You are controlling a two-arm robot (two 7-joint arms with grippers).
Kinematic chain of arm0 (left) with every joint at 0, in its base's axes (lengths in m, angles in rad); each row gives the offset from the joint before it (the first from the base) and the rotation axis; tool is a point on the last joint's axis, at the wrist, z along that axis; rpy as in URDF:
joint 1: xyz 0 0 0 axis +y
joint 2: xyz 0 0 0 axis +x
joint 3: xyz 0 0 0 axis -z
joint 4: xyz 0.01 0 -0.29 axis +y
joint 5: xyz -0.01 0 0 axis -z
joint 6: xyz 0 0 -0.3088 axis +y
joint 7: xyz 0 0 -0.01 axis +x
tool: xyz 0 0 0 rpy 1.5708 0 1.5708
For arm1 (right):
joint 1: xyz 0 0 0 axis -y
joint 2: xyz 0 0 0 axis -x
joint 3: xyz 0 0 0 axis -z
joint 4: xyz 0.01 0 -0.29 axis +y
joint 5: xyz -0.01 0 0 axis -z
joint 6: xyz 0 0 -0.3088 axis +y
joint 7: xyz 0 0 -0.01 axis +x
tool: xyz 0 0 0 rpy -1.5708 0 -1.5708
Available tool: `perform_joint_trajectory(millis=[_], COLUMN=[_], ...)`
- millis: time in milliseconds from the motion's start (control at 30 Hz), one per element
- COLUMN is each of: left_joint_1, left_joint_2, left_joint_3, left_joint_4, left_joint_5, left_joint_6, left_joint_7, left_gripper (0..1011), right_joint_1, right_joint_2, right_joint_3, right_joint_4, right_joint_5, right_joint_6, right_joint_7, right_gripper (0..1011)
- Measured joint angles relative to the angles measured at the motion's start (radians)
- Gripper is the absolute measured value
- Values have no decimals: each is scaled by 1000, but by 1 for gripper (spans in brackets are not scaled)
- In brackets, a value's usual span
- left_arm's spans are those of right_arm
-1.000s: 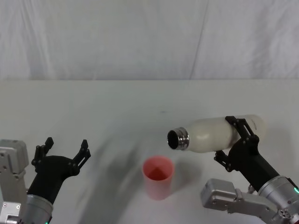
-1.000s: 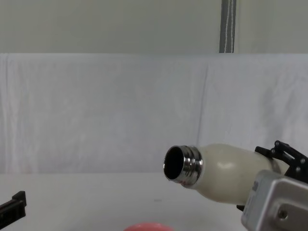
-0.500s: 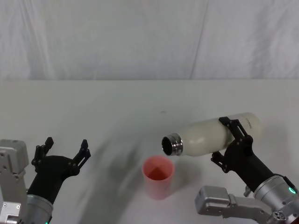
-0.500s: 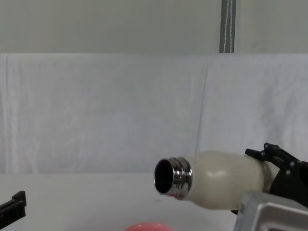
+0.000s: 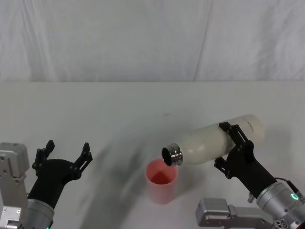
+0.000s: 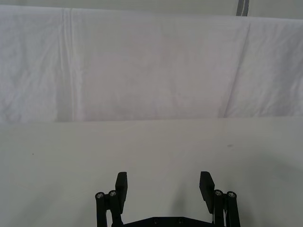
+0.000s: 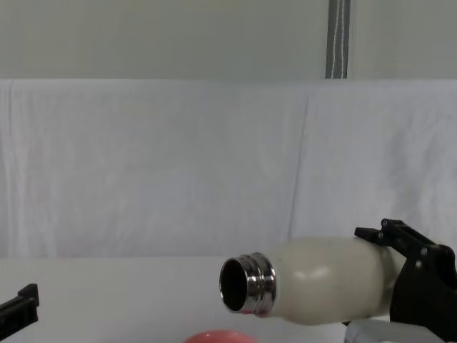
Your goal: Grasp the thermos with one hand and pour water into the cup lid.
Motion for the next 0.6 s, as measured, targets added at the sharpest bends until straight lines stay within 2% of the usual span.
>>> perform_joint_trajectory(millis=[600], left_joint_1=[0], left_joint_2=[0], left_joint_3=[0], left_joint_4=[0], left_joint_5=[0], left_joint_6=[0], left_joint_7=[0], left_gripper=[1001], right_joint_1=[22], right_joint_2=[7], right_joint_3=[-22], right_joint_4=[10], right_joint_5=[-37], right_joint_6=[29], right_joint_7=[-1], right_gripper=[952])
